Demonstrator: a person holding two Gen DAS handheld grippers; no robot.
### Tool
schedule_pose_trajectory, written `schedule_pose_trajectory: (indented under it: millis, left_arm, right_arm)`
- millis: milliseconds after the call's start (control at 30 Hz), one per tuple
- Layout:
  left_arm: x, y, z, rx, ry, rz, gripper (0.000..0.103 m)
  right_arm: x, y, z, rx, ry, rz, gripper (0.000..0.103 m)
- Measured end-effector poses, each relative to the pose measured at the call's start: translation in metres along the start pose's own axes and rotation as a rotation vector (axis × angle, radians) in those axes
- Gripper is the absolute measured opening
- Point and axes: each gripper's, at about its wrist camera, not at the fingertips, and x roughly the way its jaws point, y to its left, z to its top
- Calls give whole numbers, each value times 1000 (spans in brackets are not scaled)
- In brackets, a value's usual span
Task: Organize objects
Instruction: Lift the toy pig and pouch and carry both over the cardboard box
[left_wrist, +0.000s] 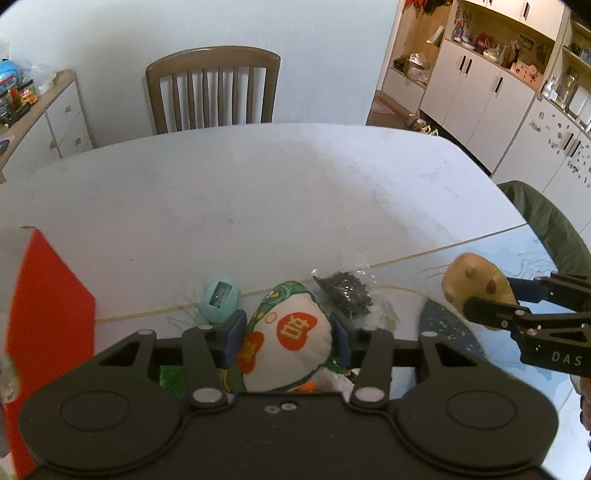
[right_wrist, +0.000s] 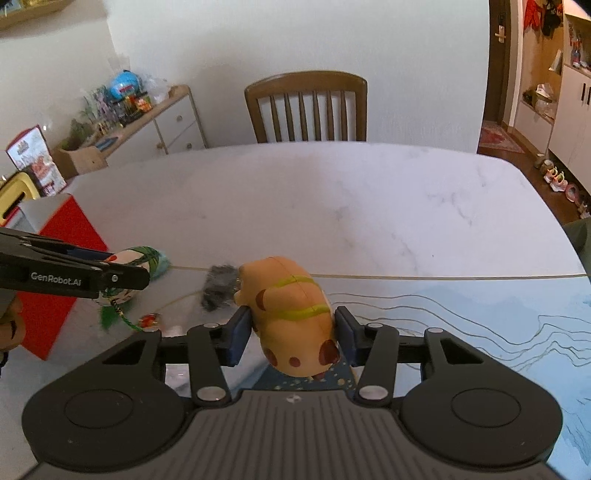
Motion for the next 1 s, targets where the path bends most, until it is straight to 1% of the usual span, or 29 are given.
schedule_pose_trajectory:
  millis: [233,433,567,767,1000]
  left_arm:
    - [-38,3,-7,-1,-24,-34,47]
    - [-68,8,-14,-6,-54,-53,47]
    - [-86,16,-19,-8,-60,-60,47]
    - [-107,30,-23,-12,-63,-72,47]
    - [-128,51,-27,-5,-67,-72,47]
  right_arm:
    - [-37,18,3,-5,-32,18,49]
    - [-64,42,4,-17,-48,40,49]
    - [-78,58,3,-28,-57,51,49]
    - [-92,87,3,-45,-62,62,49]
    - [-100,120,8,-50,-75,83,49]
